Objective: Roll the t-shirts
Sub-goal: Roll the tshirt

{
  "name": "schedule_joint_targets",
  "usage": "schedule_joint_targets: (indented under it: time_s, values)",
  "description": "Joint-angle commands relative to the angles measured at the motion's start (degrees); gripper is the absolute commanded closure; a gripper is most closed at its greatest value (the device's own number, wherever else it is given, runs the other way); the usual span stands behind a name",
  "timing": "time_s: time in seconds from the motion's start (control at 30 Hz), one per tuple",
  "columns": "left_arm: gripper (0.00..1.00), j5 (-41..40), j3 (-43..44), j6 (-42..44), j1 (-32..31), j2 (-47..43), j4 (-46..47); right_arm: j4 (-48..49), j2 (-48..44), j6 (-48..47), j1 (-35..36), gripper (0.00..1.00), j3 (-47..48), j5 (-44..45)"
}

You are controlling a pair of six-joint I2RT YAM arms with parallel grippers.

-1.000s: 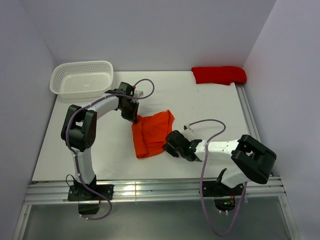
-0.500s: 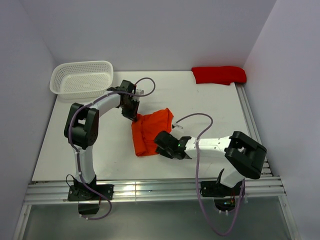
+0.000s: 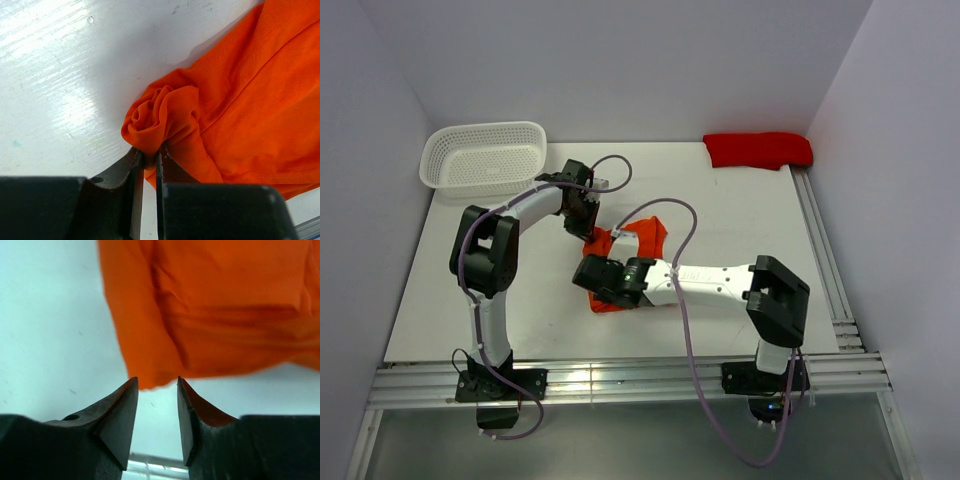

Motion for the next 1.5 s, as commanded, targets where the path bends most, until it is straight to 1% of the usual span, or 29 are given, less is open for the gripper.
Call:
schedule_joint_targets:
  time_s: [0.0,0.1,0.2,0.3,0.43,0.53,0.7,0.93,1.03,1.07,1.13,1.17,1.23,1.3,1.37,1.43,1.47]
  values:
    - [0.96,-2.0,1.6,0.2,-0.4,0.5,-0.3,-0.8,3.2,-7.4,-2.1,0.56,5.6,6.0]
    - [0.95,-2.1,1.5,0.4,-0.5,0.4,-0.2,5.0,5.7,-11.8,-4.5,0.60,7.6,5.4]
    - [0.95,-1.7,1.6,0.2,-0.6,0.5,-0.2,8.3,8.0,-15.0,-5.9,0.60,10.1,5.3]
    - [0.96,-1.6,1.9,0.1,-0.9,0.6,-0.3,8.1,10.1,-16.7,-6.3,0.60,14.1,6.7]
    - [0.95,-1.7,2.3,0.2,-1.3,0.7,-0.6,8.4,12.6,-18.8,-6.4,0.60,18.8,6.4]
    - [0.95,-1.6,2.5,0.1,-1.4,0.8,-0.8,7.3,16.1,-19.2,-6.6,0.60,21.5,6.0]
    - [0.94,-1.6,2.5,0.2,-1.5,0.5,-0.8,8.4,18.5,-18.8,-7.4,0.60,21.3,4.4]
    - [0.92,-1.6,3.1,0.5,-1.6,0.5,-1.1,5.7,19.6,-15.5,-7.9,0.60,18.7,4.7]
    - [0.87,-1.2,3.7,0.4,-1.6,0.6,-1.5,5.2,19.2,-14.5,-7.6,0.59,16.8,3.9]
    - [0.82,-1.2,3.8,0.4,-1.5,0.8,-1.5,5.0,19.1,-14.2,-7.5,0.58,16.3,3.7]
    - [0.80,-0.9,4.4,0.4,-1.5,0.9,-1.7,5.2,18.9,-13.8,-7.2,0.57,14.9,3.0]
    - [0.74,-0.5,4.6,0.4,-1.6,1.0,-1.8,5.3,18.9,-13.5,-7.1,0.55,14.4,2.8]
    - [0.68,-0.1,5.3,0.4,-1.6,1.0,-2.0,5.7,19.2,-13.2,-7.0,0.54,13.4,2.0]
    - [0.58,0.3,6.0,0.5,-1.6,1.2,-2.3,5.8,19.5,-13.1,-7.0,0.53,12.9,1.3]
    - [0.54,0.6,6.7,0.6,-1.5,1.2,-2.6,5.8,19.7,-12.9,-6.9,0.50,12.7,0.8]
    - [0.47,1.1,7.7,0.7,-1.5,1.2,-2.9,5.6,19.9,-12.8,-6.9,0.47,12.8,0.6]
    - [0.46,1.4,8.1,0.9,-1.4,1.2,-3.1,5.4,19.9,-12.9,-6.9,0.46,12.8,0.6]
